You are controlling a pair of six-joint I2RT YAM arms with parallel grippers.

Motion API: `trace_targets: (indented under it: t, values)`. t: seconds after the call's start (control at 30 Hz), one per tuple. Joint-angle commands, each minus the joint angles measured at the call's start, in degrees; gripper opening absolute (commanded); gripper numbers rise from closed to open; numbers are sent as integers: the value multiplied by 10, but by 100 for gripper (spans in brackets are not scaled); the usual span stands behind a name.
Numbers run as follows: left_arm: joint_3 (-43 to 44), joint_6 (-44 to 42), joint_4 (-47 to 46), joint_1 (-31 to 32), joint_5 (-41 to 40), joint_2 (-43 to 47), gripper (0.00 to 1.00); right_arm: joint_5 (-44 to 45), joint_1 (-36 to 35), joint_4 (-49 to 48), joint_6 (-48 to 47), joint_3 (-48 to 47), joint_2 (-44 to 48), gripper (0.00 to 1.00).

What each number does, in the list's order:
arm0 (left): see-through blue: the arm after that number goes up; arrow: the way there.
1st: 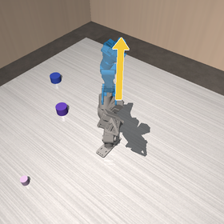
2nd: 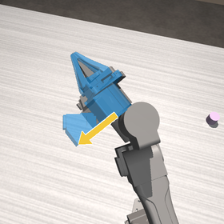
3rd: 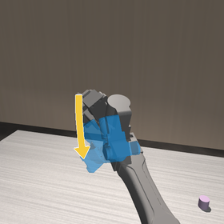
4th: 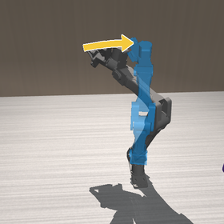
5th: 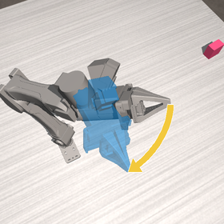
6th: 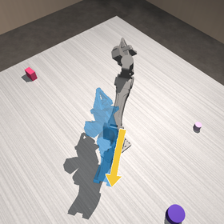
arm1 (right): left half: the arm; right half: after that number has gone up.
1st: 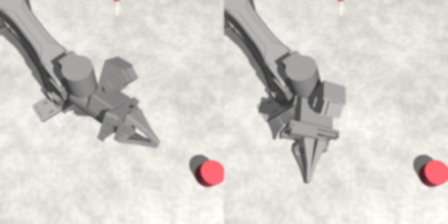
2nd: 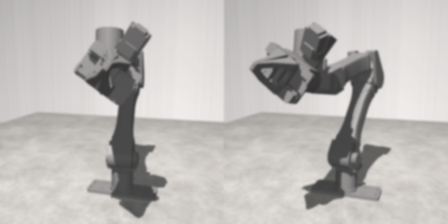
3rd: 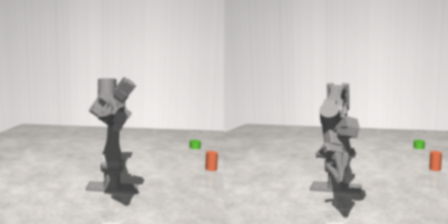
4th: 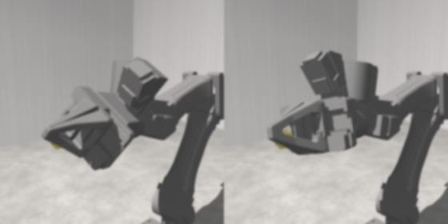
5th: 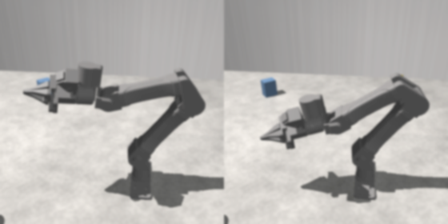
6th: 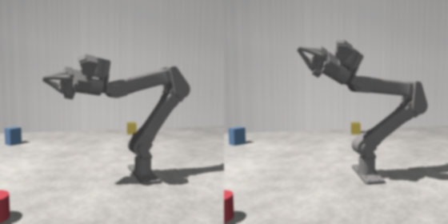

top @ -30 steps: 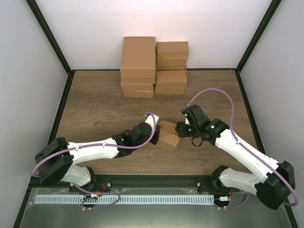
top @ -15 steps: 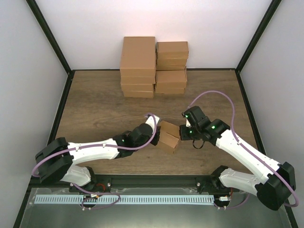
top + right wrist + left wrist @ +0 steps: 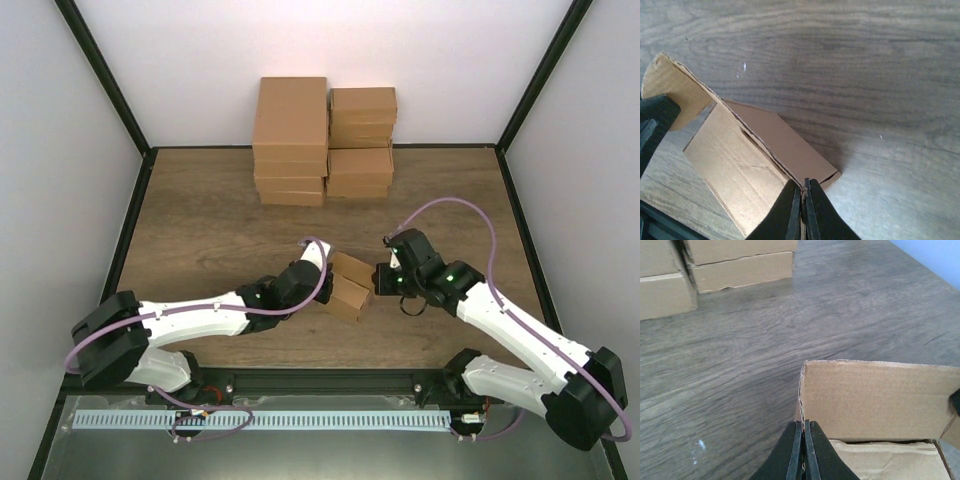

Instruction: Fold the paper box

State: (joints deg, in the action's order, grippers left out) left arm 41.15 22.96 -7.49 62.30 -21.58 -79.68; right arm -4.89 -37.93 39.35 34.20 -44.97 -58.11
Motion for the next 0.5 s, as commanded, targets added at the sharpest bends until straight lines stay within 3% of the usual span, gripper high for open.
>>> trace_targets:
  t: [0.0,0.17,0.47]
  values:
    - [19,6,37,10,-31,17,4,20,-4,-128,13,4,-8,2]
    - [24,-10,53,-11,-67,26,4,48,-5,-182,-4,-7,-52,2]
    - [17,-2,14,-83,-25,17,4,149,-5,-249,-55,-60,-151,1]
